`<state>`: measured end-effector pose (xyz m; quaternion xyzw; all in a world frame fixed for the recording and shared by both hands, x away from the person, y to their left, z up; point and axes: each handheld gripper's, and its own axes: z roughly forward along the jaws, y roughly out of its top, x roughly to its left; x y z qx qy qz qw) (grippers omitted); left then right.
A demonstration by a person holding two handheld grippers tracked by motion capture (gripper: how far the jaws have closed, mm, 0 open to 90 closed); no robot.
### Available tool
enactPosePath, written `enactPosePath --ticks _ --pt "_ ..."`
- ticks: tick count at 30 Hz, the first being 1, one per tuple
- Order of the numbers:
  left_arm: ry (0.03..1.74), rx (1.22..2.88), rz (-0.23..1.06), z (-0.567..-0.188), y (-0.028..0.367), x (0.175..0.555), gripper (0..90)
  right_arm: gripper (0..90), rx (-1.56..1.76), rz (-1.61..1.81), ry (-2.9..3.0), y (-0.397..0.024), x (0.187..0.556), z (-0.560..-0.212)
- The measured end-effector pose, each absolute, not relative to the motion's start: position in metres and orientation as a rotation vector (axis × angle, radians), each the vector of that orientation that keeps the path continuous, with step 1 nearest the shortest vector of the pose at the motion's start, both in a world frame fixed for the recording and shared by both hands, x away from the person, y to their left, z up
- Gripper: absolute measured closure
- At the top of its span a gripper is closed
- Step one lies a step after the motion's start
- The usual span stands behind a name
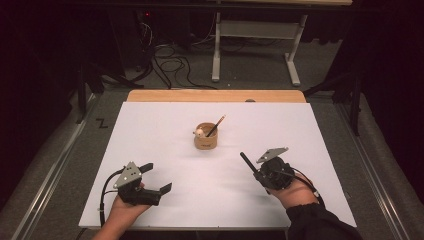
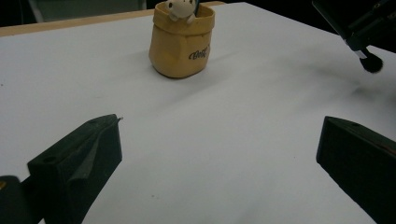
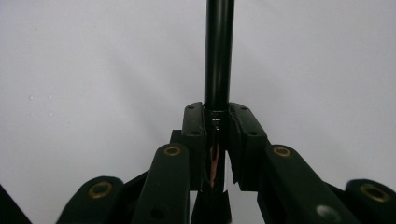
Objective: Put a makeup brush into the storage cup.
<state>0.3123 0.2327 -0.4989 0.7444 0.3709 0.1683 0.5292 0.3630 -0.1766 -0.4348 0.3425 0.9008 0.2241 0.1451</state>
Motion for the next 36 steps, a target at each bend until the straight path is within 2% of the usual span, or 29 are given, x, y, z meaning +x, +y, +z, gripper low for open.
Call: enactPosePath --ticks 8,21,27,36 --pt "0.885 1.780 0.402 -0.499 0.231 0.312 0.8 78.8 0.992 0.837 2.486 -0.175 0.357 -0.436" --pt "0.897 1.780 0.401 -0.500 0.228 0.311 1.0 78.8 1.025 1.172 2.241 -0.196 0.337 -0.446" --pt "0.912 1.760 0.387 -0.500 0.226 0.311 1.7 78.8 0.937 1.198 2.203 -0.193 0.320 -0.451" --pt "0.911 1.757 0.367 -0.499 0.223 0.310 3.3 78.7 0.921 1.274 2.182 -0.193 0.318 -0.451"
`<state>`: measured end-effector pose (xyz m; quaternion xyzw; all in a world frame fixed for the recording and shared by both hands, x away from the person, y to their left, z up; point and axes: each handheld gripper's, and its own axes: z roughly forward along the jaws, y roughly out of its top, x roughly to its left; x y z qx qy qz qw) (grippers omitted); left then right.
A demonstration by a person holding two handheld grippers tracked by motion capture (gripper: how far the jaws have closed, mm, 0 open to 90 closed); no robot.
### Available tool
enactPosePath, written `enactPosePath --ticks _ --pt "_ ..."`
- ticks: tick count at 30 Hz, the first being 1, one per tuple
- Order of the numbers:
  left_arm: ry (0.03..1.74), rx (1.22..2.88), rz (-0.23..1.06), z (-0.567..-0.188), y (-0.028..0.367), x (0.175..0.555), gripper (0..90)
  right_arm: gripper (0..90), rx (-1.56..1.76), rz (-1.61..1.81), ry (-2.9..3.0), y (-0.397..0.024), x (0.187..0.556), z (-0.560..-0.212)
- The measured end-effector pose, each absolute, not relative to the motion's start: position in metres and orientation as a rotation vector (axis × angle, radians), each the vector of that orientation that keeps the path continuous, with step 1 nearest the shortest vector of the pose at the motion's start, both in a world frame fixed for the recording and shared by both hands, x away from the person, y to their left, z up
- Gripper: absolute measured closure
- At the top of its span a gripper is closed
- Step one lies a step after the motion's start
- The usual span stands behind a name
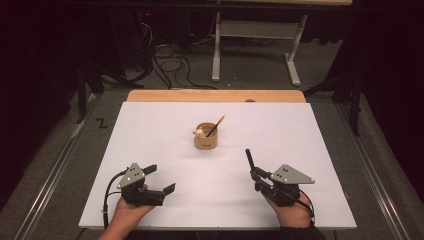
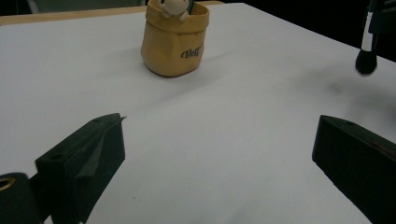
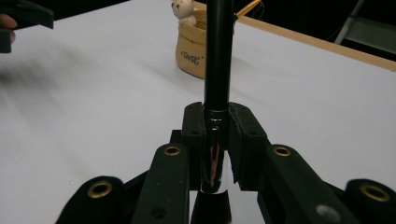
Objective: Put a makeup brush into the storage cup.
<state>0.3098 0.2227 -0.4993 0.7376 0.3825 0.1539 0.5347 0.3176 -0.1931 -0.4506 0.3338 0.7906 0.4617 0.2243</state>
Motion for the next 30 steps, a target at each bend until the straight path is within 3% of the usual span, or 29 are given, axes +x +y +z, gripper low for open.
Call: enactPosePath --ticks 30 --pt "0.903 1.756 0.404 -0.474 0.192 0.320 1.3 78.8 0.873 1.344 2.188 -0.180 0.319 -0.455"
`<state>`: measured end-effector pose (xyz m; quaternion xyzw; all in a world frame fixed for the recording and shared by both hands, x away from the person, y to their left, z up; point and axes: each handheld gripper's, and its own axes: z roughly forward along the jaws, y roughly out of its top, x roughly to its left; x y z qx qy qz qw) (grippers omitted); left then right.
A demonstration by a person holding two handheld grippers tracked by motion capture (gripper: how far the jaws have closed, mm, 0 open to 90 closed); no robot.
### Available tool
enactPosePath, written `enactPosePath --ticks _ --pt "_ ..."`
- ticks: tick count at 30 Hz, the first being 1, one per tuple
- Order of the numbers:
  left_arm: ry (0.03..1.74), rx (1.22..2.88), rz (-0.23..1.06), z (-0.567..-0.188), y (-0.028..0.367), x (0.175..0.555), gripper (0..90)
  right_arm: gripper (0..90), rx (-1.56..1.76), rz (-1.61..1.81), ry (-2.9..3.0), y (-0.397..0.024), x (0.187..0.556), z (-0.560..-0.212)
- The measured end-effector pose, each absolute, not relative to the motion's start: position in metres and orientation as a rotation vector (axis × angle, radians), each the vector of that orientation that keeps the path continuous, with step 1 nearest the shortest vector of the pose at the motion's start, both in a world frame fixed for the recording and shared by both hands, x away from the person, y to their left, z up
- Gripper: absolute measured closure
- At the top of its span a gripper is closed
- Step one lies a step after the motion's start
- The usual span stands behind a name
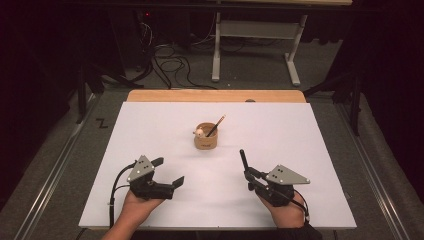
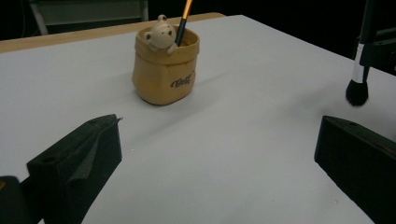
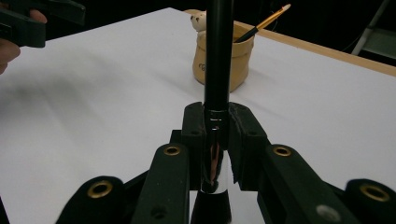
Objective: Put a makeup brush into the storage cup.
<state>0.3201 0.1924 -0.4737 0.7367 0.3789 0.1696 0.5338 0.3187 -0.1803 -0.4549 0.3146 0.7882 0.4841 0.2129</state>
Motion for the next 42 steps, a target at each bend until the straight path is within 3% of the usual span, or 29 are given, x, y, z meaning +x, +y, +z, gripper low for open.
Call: enactPosePath --ticks 28,42 --pt "0.827 1.747 0.359 -0.453 0.164 0.328 0.8 78.8 0.784 1.382 2.262 -0.139 0.335 -0.450" --pt "0.791 1.754 0.314 -0.442 0.141 0.331 1.2 78.7 0.774 1.384 2.288 -0.134 0.325 -0.454"
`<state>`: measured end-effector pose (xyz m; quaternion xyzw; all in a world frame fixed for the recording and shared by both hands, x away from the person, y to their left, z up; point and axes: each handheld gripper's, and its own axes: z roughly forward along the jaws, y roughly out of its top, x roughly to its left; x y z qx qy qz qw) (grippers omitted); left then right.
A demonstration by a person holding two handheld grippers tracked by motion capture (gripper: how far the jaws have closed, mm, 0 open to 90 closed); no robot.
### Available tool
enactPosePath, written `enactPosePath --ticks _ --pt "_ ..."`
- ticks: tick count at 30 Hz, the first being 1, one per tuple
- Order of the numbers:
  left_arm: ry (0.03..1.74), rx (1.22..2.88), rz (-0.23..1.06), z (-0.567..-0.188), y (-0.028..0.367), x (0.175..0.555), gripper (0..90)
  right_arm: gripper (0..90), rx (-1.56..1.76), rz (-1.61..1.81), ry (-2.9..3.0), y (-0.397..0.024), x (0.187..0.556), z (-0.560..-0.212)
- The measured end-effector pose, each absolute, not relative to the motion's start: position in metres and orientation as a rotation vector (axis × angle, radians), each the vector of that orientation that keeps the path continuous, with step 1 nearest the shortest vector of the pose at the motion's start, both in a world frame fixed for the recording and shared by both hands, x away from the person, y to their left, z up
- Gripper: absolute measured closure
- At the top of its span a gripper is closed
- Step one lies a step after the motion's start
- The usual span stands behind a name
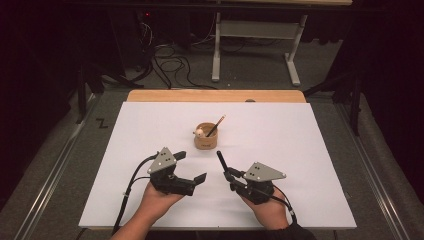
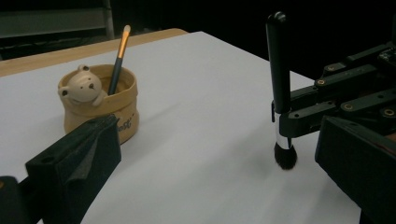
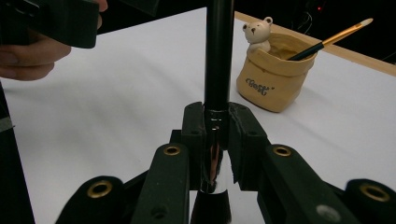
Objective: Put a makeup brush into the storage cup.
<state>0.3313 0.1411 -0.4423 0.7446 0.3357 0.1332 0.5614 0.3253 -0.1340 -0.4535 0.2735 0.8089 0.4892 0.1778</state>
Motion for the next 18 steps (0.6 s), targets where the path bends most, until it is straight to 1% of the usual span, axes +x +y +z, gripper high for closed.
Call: enactPosePath --ticks 5,10,18 --pt "0.779 1.760 0.293 -0.440 0.133 0.333 2.3 78.7 0.763 1.379 2.299 -0.132 0.325 -0.455" --pt "0.770 1.763 0.267 -0.437 0.127 0.336 5.6 78.7 0.753 1.353 2.329 -0.128 0.321 -0.458" --pt "0.742 1.748 0.229 -0.432 0.119 0.339 15.2 78.7 0.744 1.349 2.331 -0.126 0.320 -0.458"
